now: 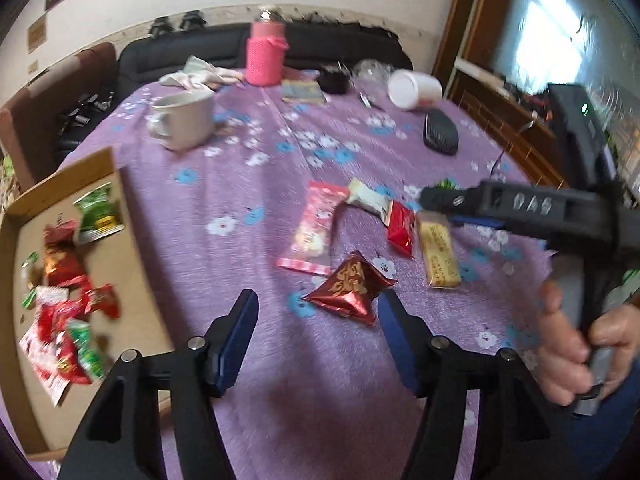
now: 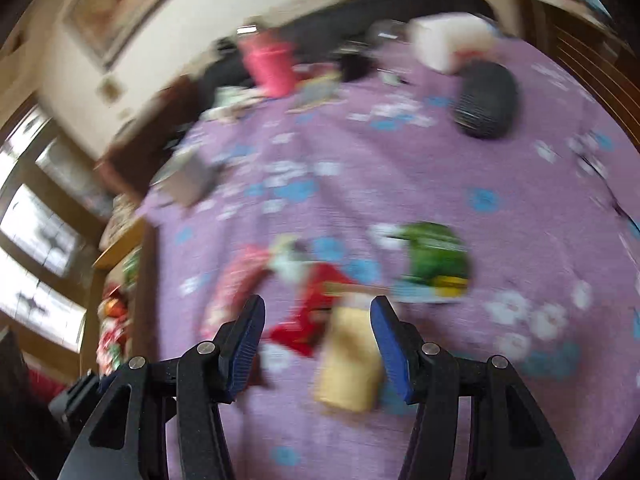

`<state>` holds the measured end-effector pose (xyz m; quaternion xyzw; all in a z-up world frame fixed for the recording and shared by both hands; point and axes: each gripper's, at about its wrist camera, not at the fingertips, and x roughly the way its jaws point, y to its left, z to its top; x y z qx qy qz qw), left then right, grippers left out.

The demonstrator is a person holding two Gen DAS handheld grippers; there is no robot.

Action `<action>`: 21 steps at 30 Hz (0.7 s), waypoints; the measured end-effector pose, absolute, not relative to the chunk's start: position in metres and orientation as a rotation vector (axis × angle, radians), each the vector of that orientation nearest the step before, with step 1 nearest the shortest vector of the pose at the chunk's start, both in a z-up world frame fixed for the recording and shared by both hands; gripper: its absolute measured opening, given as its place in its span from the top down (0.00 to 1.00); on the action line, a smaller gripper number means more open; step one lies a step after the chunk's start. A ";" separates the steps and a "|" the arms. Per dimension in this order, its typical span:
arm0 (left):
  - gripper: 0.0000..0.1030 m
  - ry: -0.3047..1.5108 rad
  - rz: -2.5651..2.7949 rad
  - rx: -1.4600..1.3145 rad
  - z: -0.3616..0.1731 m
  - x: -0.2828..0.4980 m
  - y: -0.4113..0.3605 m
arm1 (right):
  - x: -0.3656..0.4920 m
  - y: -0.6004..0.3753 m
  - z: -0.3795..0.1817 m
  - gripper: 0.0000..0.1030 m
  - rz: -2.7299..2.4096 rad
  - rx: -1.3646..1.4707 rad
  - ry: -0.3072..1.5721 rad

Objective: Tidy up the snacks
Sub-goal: 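Withdraw both grippers from the box back over the snack pile, then grasp the red wrapped candy with left gripper while right grasps the cream biscuit packet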

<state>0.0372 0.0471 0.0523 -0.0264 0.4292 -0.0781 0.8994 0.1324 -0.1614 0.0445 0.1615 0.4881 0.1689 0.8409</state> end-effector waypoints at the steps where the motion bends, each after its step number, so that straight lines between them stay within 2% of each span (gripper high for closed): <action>1: 0.39 0.900 -0.166 -0.033 0.048 0.042 0.041 | 0.135 -0.169 0.042 0.43 0.343 0.368 1.048; 8: 0.40 0.934 -0.174 0.066 0.022 0.064 0.014 | 0.138 -0.180 0.039 0.43 0.274 0.357 1.110; 9: 0.43 0.931 -0.168 0.064 0.021 0.067 0.014 | 0.139 -0.173 0.038 0.43 0.263 0.331 1.115; 10: 0.57 0.929 -0.163 0.062 0.019 0.069 0.013 | 0.136 -0.169 0.036 0.43 0.257 0.312 1.116; 11: 0.66 0.936 -0.158 0.057 0.015 0.072 0.013 | 0.134 -0.166 0.035 0.43 0.255 0.297 1.118; 21: 0.76 0.841 -0.159 0.029 0.025 0.061 0.021 | 0.118 -0.114 0.020 0.43 0.229 -0.021 1.101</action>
